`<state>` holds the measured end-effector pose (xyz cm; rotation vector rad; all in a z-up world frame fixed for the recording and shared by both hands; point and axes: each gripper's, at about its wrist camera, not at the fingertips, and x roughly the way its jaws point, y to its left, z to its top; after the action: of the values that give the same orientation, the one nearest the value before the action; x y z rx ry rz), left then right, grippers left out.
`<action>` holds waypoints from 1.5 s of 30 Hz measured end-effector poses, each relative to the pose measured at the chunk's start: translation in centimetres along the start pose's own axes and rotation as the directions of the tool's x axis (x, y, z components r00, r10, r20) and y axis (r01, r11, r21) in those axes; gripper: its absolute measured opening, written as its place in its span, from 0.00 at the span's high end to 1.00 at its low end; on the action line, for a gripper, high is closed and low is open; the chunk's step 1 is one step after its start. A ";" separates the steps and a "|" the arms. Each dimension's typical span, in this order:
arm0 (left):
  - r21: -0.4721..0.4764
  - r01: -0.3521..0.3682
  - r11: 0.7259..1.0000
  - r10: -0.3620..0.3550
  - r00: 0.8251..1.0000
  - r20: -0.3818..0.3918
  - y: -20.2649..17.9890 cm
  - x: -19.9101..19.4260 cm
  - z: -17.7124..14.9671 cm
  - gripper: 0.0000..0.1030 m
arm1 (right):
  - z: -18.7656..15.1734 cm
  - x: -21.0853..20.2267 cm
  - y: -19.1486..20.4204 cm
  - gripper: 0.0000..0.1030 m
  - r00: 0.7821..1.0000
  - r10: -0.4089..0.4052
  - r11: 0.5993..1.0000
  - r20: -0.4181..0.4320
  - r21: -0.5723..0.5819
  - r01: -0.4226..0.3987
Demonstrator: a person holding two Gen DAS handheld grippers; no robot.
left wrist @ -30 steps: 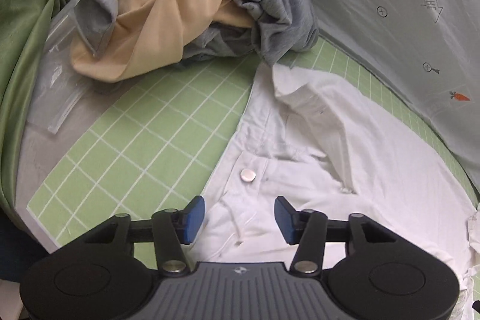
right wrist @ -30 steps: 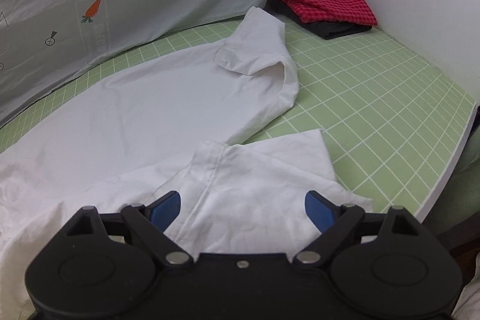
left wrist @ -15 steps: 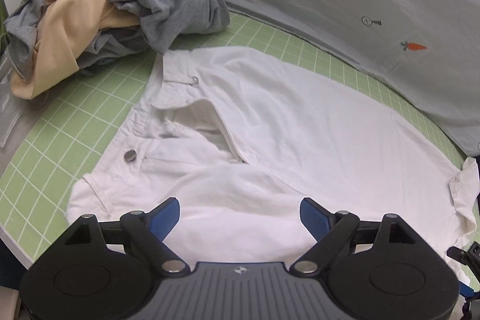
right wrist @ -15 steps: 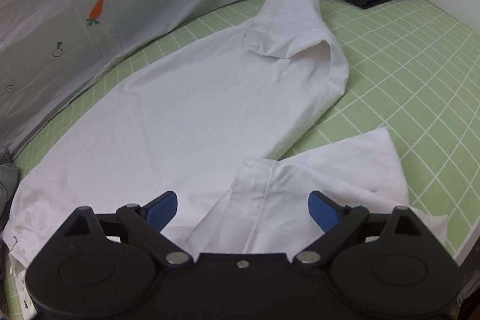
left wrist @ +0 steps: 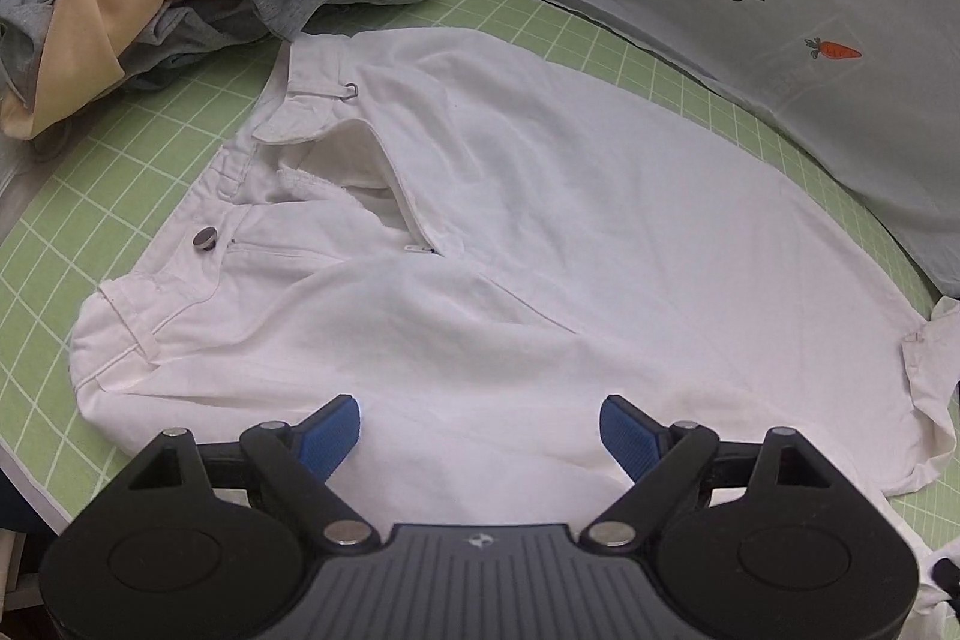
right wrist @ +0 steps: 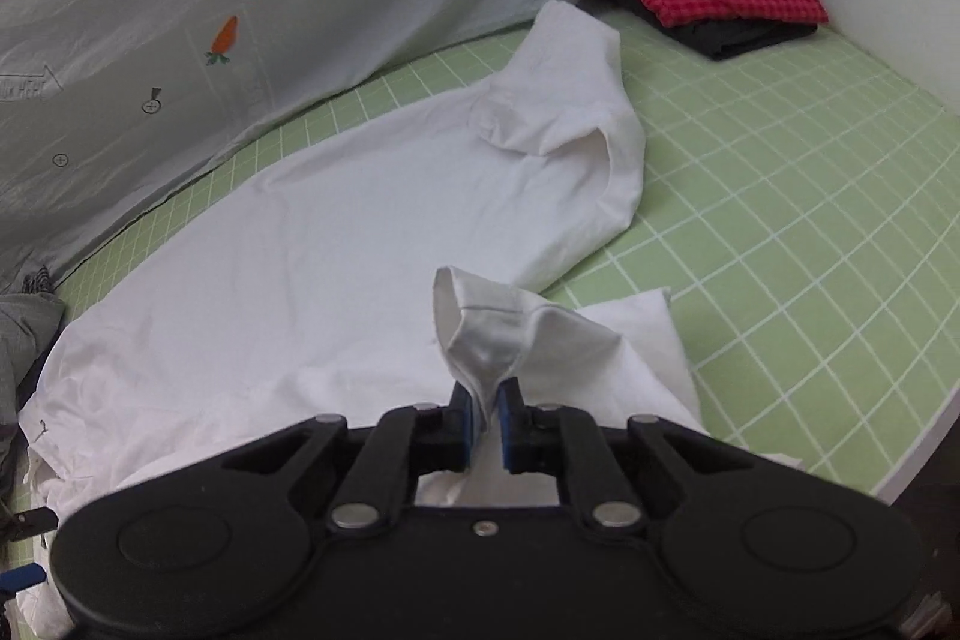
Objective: Fold clothes
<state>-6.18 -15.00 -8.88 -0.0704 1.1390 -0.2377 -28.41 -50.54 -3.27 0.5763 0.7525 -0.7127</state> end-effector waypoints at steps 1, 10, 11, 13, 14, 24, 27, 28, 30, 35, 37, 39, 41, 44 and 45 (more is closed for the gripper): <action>0.000 -0.012 1.000 0.012 1.000 -0.012 0.0 0.4 0.0 0.15 | 0.5 -1.2 0.0 0.91 0.999 0.002 1.000 0.038 -0.031 0.000; -0.004 -0.109 0.994 0.108 0.989 -0.098 0.6 4.0 -2.2 0.15 | 6.7 -8.4 -1.7 0.92 0.944 -0.004 0.991 0.329 -0.126 0.048; -0.019 -0.120 0.993 0.117 0.987 -0.108 1.1 4.3 -2.6 0.15 | 7.5 -8.8 -2.2 0.92 0.933 -0.016 0.990 0.359 -0.125 0.065; -0.042 -0.135 0.990 0.129 0.984 -0.119 1.7 4.7 -3.1 0.15 | 9.0 -9.1 -3.3 0.92 0.914 -0.042 0.988 0.404 -0.121 0.099; -0.046 -0.139 0.989 0.133 0.984 -0.118 1.7 4.7 -3.2 0.15 | 9.9 -9.1 -4.1 0.93 0.903 -0.058 0.987 0.426 -0.111 0.116; -0.029 -0.214 0.976 0.207 0.966 -0.156 0.0 6.1 -2.8 0.04 | 19.5 -8.8 -10.9 0.98 0.739 -0.209 0.962 0.640 -0.002 0.274; -0.062 -0.223 0.973 0.209 0.961 -0.181 -0.2 6.6 -2.2 0.01 | 21.8 -7.7 -11.9 0.98 0.712 -0.211 0.963 0.670 0.017 0.269; -0.077 -0.226 0.971 0.208 0.960 -0.187 -0.2 6.7 -1.9 0.00 | 22.6 -7.2 -12.1 0.98 0.709 -0.206 0.965 0.675 0.022 0.260; -0.104 -0.234 0.967 0.210 0.957 -0.198 -0.2 6.9 -1.4 0.00 | 23.8 -5.9 -12.1 0.98 0.719 -0.187 0.973 0.669 0.024 0.231; -0.106 -0.270 0.957 0.244 0.947 -0.209 -0.8 7.5 -0.6 0.00 | 24.8 -1.5 -11.1 0.98 0.751 -0.184 0.970 0.634 -0.006 0.242; -0.111 -0.269 0.957 0.244 0.949 -0.200 -0.9 7.3 -0.7 0.00 | 24.7 0.1 -10.9 0.98 0.766 -0.194 0.969 0.613 -0.005 0.249; -0.115 -0.273 0.955 0.248 0.949 -0.193 -1.1 7.2 -0.7 0.00 | 24.9 1.3 -11.6 0.98 0.790 -0.194 0.975 0.581 0.027 0.220; -0.127 -0.279 0.952 0.251 0.948 -0.196 -1.1 7.2 -0.5 0.00 | 25.4 2.4 -11.9 0.98 0.800 -0.193 0.976 0.568 0.032 0.213; -0.139 -0.284 0.949 0.253 0.946 -0.203 -1.3 7.3 -0.1 0.00 | 26.8 3.6 -11.8 0.98 0.804 -0.160 0.985 0.573 0.037 0.169; -0.141 -0.284 0.948 0.252 0.946 -0.205 -1.3 7.3 0.0 0.00 | 27.2 3.7 -11.6 0.98 0.803 -0.139 0.989 0.580 0.041 0.142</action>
<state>-3.44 -17.94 -15.17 -0.0420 1.3381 0.0993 -24.12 -77.93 7.80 0.2658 0.2183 -0.9661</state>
